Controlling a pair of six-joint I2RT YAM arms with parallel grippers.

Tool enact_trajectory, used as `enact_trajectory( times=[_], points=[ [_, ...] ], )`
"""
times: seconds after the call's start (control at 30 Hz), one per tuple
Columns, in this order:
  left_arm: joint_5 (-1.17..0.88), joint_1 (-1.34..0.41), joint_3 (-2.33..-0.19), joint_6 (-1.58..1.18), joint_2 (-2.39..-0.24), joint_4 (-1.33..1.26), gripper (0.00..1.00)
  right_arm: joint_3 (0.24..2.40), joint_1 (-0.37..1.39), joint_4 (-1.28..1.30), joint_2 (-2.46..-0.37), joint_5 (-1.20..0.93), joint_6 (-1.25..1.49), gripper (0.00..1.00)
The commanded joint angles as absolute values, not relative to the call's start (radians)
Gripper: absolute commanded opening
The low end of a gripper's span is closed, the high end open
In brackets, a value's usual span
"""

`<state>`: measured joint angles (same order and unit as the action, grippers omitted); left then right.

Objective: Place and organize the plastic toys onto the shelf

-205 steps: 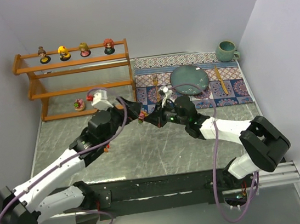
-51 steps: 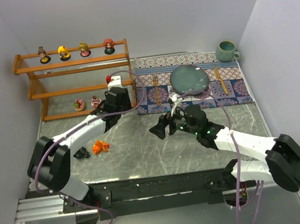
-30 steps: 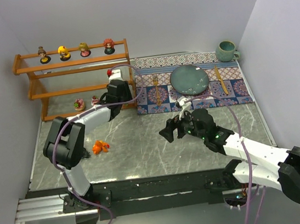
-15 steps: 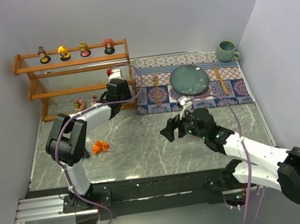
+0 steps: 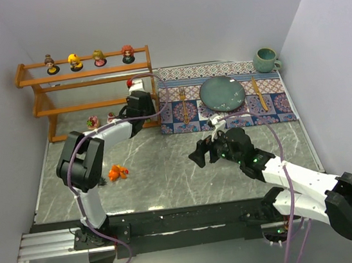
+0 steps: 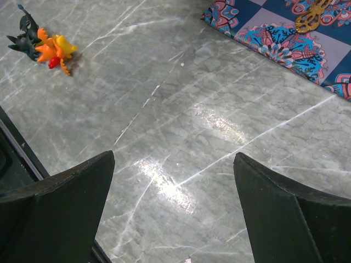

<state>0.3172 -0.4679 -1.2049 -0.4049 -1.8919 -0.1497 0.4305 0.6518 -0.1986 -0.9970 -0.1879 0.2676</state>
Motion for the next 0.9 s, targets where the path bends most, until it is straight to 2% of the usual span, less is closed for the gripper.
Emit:
enact_trajectory(
  times=[0.0, 0.13, 0.37, 0.87],
  points=[
    [0.287, -0.463, -1.269, -0.402, -1.925, -0.132, 0.37, 0.425, 0.646, -0.225, -0.991, -0.192, 0.267, 0.96],
    [0.269, -0.462, -1.285, -0.407, -1.937, -0.1, 0.52, 0.425, 0.643, -0.227, -0.996, -0.195, 0.267, 0.96],
    [0.281, -0.462, -1.293, -0.411, -1.931, -0.061, 0.66, 0.422, 0.643, -0.233, -1.0, -0.202, 0.27, 0.96],
    [0.295, -0.462, -1.285, -0.428, -1.93, -0.06, 0.68, 0.414, 0.641, -0.236, -0.993, -0.21, 0.278, 0.96]
  ],
)
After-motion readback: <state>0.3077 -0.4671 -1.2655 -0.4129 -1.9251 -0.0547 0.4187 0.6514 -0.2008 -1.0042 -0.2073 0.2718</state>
